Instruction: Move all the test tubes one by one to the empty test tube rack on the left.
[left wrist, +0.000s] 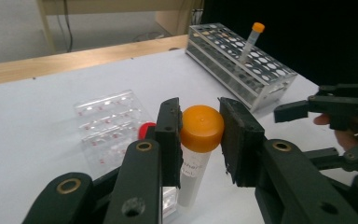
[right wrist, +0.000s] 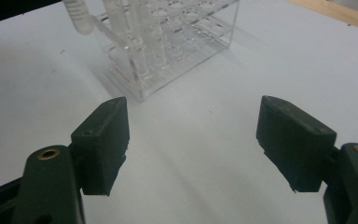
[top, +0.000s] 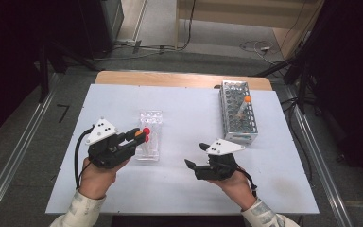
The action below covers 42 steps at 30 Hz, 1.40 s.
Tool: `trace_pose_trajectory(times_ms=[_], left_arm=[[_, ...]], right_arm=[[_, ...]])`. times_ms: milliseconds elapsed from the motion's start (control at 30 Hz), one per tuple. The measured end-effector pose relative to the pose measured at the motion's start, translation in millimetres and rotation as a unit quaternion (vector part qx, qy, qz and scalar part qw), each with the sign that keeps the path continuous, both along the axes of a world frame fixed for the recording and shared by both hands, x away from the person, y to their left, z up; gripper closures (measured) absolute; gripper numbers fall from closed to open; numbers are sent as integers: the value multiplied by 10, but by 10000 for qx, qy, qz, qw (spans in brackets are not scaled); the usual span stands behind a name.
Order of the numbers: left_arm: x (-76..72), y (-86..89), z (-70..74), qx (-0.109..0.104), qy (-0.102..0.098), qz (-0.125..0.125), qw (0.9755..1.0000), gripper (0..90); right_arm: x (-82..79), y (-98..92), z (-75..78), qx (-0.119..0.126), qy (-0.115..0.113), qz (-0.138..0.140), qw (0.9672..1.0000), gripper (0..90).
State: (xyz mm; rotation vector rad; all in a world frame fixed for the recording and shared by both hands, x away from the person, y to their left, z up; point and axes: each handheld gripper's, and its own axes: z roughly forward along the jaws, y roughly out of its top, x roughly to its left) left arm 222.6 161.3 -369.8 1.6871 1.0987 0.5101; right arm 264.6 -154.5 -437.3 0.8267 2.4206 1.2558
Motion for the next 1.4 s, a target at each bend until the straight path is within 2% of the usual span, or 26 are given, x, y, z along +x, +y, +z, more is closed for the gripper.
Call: trace_pose_trajectory(times_ms=[167, 300, 467, 533, 667, 1200, 1400], left_arm=[[83, 76, -15, 193, -64, 321, 9993, 701], [184, 111, -38, 199, -60, 498, 9985, 701], [281, 99, -23, 205, -260, 580, 9978, 701], [340, 71, -45, 278, -290, 665, 9970, 701], [422, 17, -128, 385, -184, 649, 9970, 701], [457, -3, -427, 500, 197, 614, 9967, 693], [462, 15, -435, 401, 256, 609, 9970, 597]], right_arm=[[27, -84, -2, -20, 8, -159, 9999, 243], [67, -114, -7, -40, -45, -253, 9997, 244], [84, -129, -9, -43, -35, -322, 9995, 244], [84, -121, -20, -81, -56, -345, 9994, 244], [88, -114, -35, -130, -72, -334, 9993, 244], [87, -122, -32, -148, -85, -362, 9992, 245], [90, -127, -31, -143, -90, -363, 9992, 245]])
